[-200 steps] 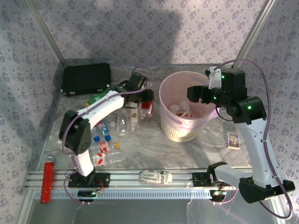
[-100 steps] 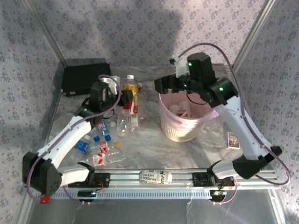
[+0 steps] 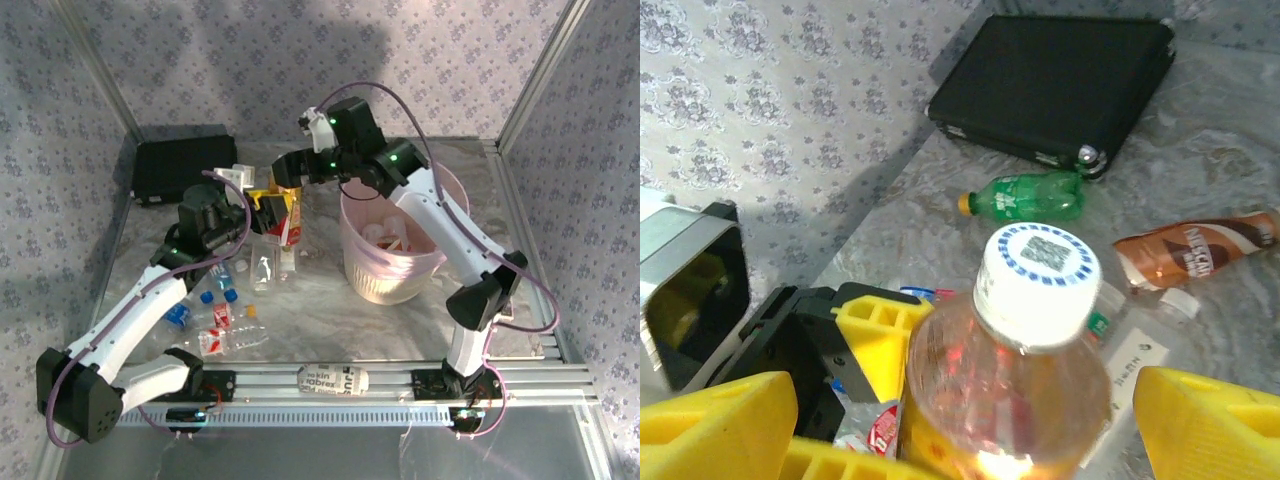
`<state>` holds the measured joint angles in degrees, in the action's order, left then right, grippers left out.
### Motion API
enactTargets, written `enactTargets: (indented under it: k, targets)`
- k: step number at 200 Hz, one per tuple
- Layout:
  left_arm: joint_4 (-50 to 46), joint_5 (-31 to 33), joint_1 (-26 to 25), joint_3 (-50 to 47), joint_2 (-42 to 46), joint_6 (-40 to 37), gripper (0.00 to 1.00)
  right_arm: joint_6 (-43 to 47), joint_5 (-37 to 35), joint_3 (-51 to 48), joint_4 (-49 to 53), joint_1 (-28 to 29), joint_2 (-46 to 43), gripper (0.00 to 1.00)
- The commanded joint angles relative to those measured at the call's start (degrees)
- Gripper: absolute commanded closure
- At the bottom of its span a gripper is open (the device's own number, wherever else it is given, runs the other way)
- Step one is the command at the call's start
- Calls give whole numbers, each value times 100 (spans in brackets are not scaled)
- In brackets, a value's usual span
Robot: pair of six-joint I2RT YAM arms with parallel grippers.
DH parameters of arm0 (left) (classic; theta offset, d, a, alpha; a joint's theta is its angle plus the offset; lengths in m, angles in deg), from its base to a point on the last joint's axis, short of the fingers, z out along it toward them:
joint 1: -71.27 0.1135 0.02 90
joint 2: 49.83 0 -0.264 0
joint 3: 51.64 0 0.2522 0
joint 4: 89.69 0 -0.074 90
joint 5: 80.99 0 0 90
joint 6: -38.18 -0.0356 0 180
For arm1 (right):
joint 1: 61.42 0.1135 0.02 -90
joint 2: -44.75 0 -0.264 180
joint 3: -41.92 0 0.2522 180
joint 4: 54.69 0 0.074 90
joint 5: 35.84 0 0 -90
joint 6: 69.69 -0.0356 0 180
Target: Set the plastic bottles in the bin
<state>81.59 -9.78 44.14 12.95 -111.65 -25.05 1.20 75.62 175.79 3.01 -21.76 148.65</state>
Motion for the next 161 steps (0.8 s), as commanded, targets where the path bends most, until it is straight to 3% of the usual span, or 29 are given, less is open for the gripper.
enactTargets:
  k: [1, 51, 103, 130, 161]
  targets:
    - [482, -117, -52, 20, 109, -101, 46, -180, 260, 323, 121, 32, 225, 11]
    - [544, -16, -64, 97, 94, -93, 46, -216, 352, 316, 121, 24, 425, 19]
    - [579, 42, -77, 172, 93, -84, 46, -286, 500, 342, -7, -89, 526, 41]
    - [600, 94, -79, 212, 52, -90, 45, -303, 451, 348, -57, -165, 492, 48]
    - [603, 146, -75, 282, 26, -88, 38, -312, 414, 370, -147, -280, 423, 52]
